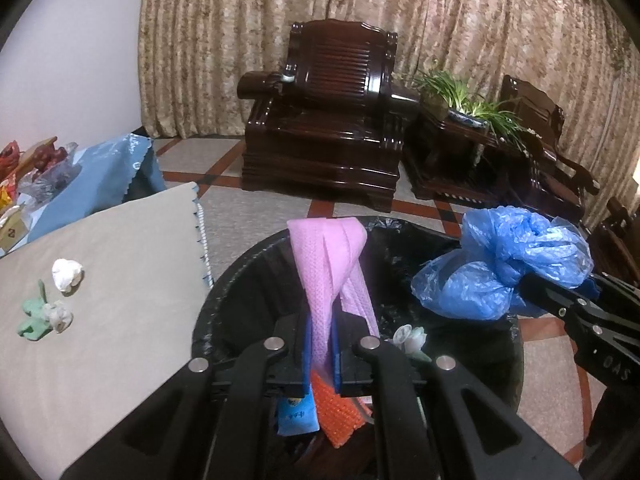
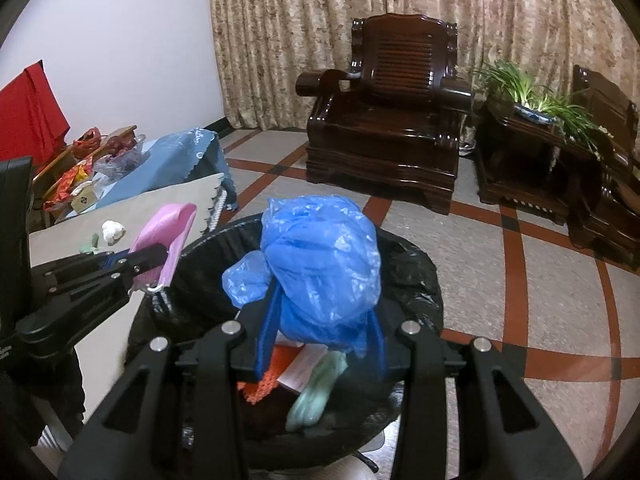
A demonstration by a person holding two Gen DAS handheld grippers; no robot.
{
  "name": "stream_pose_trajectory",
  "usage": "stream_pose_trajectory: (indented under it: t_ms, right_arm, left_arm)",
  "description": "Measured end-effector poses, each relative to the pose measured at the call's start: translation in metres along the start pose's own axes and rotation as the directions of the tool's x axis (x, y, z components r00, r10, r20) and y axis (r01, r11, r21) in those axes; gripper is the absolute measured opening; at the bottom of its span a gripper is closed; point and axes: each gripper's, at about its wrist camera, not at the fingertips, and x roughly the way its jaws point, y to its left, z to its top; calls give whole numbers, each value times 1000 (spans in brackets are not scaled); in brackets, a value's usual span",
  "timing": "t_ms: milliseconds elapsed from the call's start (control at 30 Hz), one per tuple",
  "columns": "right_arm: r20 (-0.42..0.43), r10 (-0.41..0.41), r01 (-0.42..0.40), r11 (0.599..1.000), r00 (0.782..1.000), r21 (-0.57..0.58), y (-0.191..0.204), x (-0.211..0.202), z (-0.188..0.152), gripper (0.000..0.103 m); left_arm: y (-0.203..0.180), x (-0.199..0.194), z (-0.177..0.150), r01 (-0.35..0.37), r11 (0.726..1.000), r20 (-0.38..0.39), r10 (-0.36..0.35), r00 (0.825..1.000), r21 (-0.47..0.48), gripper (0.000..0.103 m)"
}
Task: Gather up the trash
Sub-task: 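Open both tools to drop the mask and bag into the bin, then move both open tools back to the glove and white balls on the table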
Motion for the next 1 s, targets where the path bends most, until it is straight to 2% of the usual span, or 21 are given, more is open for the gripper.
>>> stream_pose_trajectory:
  t_ms: [200, 267, 300, 333, 367, 400, 467, 500, 567, 633, 700, 800, 1000]
  right_arm:
    - [-16, -16, 16, 1000, 1000, 3, -6, 8, -2, 37]
    - [-27, -26, 26, 1000, 999, -3, -7, 13, -4, 41]
    - [-29, -33, 33, 999, 999, -5, -8, 14, -5, 42]
    - [-33, -37, 37, 999, 999, -6, -8, 16, -7, 50]
    - [-42, -33, 33, 999, 999, -7, -8, 18, -8, 60]
    - [-44, -35, 35, 999, 998, -8, -8, 19, -9, 65]
    - [-41, -46, 46, 999, 998, -13, -7, 19, -11, 74]
    - [-41, -46, 46, 999, 998, -17, -5, 19, -12, 77]
    - [-34, -54, 53, 998, 998, -19, -5, 18, -12, 88]
    - [-21, -51, 51, 998, 998, -23, -3, 16, -11, 91]
    - [-14, -39, 38, 999, 999, -31, 2, 13, -8, 94]
    - [-8, -26, 26, 999, 1000, -38, 9, 11, -4, 96]
    - [0, 13, -13, 998, 1000, -59, 36, 14, 7, 98]
  left_arm:
    - [-3, 10, 2, 21, 1000, -16, -21, 1000, 0, 10]
    - [-1, 12, 2, 28, 1000, -22, -28, 999, -3, 15]
    - [1, 13, 2, 33, 999, -25, -33, 999, -6, 21]
    - [4, 13, 1, 38, 999, -30, -39, 999, -13, 26]
    - [5, 13, 0, 40, 999, -31, -41, 999, -20, 39]
    - [8, 12, -1, 42, 999, -28, -43, 999, -30, 47]
    - [14, 9, -3, 46, 998, -23, -48, 999, -51, 51]
    - [18, 7, -4, 39, 998, -22, -40, 999, -59, 57]
    - [22, 4, -4, 25, 997, -14, -26, 1000, -66, 64]
    - [29, -2, -6, 3, 998, -3, -3, 1000, -66, 70]
    - [37, -10, -8, -35, 997, 13, 36, 999, -65, 86]
    - [55, -25, -11, -88, 993, 32, 90, 995, -77, 94]
    - [106, -54, -25, -192, 971, 35, 199, 979, -143, 97]
